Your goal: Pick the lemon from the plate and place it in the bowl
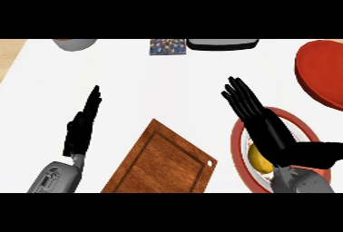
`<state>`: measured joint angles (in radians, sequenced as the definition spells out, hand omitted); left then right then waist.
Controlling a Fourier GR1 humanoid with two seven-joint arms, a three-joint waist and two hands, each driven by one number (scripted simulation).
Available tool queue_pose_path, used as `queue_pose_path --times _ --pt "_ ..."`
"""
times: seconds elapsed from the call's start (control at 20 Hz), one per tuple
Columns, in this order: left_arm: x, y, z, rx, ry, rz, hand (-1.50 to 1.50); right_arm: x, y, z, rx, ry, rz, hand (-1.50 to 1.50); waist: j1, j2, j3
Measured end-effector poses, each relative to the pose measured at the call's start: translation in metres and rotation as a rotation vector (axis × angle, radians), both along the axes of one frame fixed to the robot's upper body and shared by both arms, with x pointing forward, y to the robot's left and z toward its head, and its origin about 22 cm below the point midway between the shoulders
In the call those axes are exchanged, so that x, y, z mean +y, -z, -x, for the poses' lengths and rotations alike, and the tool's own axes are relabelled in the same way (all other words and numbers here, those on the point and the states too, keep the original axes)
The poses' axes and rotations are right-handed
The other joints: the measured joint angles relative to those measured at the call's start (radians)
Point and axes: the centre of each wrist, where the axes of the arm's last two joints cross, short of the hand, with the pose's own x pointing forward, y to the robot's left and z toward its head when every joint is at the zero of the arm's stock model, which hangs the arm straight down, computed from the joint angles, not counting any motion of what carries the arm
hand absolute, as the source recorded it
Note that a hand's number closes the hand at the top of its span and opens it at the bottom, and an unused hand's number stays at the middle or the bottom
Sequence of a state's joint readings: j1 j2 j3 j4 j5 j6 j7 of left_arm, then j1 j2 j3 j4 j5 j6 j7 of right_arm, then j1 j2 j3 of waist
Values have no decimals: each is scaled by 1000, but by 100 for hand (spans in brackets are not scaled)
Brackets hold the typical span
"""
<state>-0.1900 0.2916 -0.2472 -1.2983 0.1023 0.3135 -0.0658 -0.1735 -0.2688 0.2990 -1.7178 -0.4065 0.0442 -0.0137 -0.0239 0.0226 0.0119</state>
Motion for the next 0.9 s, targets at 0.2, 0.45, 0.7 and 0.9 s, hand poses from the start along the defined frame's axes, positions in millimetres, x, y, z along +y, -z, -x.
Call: queue_pose_path --times 0.2,0.45,0.7,0.9 --pt "-6 -6 2 -12 75 12 0 -32 14 5 83 329 6 150 -18 -19 -9" --pt "-18 -14 5 -37 182 58 0 -105 55 31 302 835 225 -150 -71 -21 -21" --pt "-33 -25 9 -24 316 107 0 -96 72 57 396 1143 256 -150 -22 -26 -16" --pt "-39 -34 10 -13 371 123 0 -103 61 60 437 1164 447 -150 10 -24 -16"
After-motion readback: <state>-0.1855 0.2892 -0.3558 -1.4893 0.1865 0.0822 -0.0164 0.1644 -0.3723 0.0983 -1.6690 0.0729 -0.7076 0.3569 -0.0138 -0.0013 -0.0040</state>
